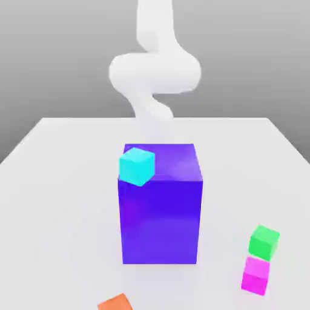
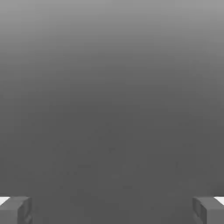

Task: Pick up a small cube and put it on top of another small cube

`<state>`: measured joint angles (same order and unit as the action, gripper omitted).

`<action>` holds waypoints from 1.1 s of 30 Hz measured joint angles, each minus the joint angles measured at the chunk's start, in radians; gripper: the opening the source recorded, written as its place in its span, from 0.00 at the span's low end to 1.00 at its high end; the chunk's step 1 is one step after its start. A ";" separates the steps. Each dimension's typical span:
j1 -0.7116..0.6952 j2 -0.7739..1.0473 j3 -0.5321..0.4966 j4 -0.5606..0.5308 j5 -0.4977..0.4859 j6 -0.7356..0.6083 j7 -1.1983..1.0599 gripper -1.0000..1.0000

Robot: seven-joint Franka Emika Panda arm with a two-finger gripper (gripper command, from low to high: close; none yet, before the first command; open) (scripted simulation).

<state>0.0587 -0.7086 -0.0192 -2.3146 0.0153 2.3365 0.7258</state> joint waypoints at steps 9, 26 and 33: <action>0.174 0.334 -0.030 -0.052 0.077 0.130 -0.285 0.50; 0.371 0.941 0.026 -0.151 0.000 0.383 -0.652 0.50; 0.382 1.144 0.024 -0.120 -0.024 0.533 -0.656 0.00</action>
<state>0.4404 0.4350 0.0044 -2.4347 -0.0084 2.8700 0.0702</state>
